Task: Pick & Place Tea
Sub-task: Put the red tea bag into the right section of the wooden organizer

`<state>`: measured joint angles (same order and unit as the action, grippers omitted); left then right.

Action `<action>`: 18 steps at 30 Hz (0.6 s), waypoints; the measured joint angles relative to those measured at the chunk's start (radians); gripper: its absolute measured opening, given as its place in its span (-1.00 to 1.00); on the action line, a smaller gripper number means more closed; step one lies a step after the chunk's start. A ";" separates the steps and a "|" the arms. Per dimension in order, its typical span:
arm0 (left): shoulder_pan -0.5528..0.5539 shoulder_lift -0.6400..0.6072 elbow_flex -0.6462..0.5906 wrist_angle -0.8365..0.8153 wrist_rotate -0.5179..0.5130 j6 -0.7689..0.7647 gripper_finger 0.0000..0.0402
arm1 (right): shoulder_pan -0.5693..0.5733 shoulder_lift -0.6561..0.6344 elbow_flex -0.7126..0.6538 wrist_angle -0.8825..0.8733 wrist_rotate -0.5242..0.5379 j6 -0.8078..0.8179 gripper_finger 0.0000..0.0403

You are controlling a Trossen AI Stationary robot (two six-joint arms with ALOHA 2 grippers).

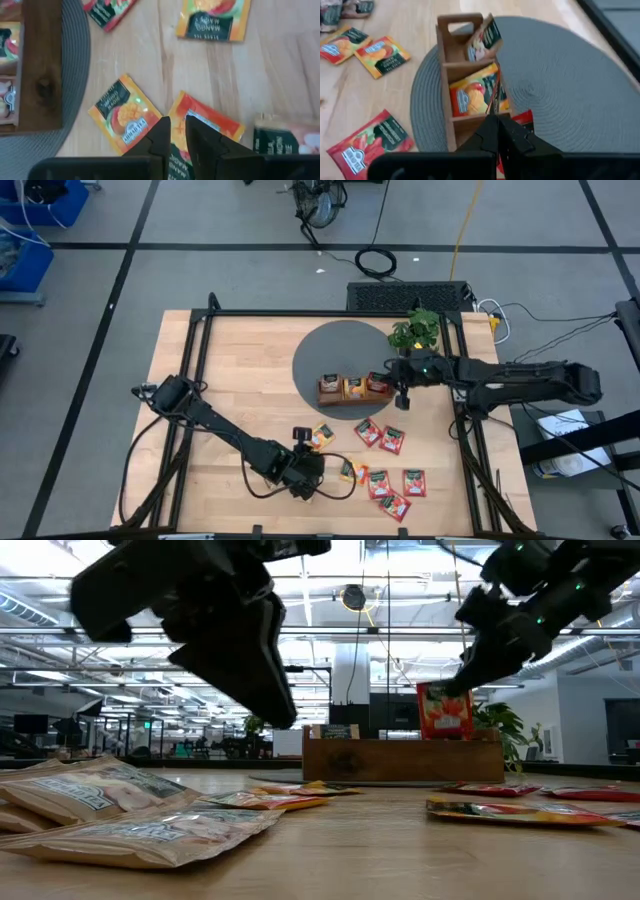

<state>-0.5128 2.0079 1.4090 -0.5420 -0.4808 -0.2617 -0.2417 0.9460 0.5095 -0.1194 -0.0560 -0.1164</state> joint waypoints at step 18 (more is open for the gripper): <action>0.021 0.000 0.000 0.016 0.010 0.022 -0.70 | -0.038 0.149 0.000 -0.013 0.007 0.006 -1.00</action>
<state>-0.4919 2.0079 1.4090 -0.5263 -0.4713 -0.2393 -0.2802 1.0950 0.5093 -0.1322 -0.0487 -0.1108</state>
